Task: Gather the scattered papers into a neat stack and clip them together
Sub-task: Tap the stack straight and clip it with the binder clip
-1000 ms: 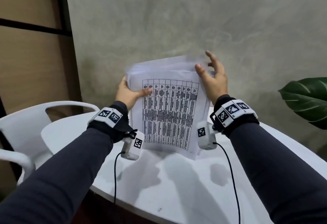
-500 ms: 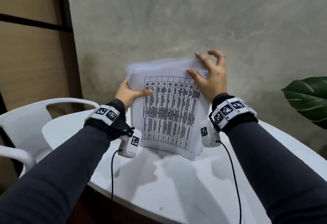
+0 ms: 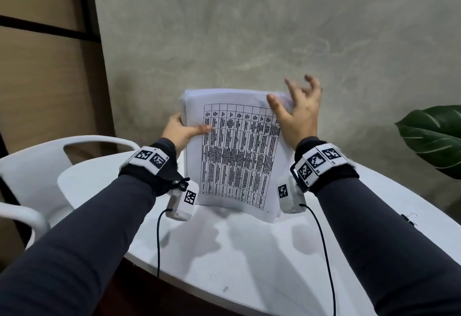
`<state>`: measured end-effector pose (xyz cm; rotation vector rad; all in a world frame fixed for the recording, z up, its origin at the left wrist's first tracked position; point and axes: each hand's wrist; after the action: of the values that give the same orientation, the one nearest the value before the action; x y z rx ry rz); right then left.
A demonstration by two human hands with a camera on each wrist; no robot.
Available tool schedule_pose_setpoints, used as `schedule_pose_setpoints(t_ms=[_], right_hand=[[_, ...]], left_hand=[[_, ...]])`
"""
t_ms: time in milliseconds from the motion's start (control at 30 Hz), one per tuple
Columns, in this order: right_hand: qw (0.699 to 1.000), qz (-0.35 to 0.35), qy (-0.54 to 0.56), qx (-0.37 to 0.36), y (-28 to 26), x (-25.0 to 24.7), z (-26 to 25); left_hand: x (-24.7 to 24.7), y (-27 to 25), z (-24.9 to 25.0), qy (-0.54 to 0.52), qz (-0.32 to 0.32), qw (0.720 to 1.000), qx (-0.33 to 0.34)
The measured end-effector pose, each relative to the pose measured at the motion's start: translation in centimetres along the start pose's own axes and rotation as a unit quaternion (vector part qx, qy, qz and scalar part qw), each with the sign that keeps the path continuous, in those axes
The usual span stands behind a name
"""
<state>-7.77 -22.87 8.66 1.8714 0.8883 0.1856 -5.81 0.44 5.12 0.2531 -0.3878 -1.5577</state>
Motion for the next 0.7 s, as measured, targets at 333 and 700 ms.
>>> schedule_pose_setpoints(t_ms=[333,700], right_hand=[[0.879,-0.316,-0.307,-0.182,2.2,2.1,-8.0],[0.934,-0.138,0.293,0.152,1.3,-3.2,-0.9]], left_hand=[[0.8,-1.8,0.4,0.034,-0.020,0.999,0.035],[-3.8,-3.0,-3.6,-0.034,0.048,0.996,-0.068]])
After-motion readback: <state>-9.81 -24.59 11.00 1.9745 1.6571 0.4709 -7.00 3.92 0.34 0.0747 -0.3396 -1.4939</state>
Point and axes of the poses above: each hand's wrist, its own y-axis towards the middle knuckle, its own x-axis out of the palm, z = x × y, and after that the axes turned 1 degree about x, right-handed
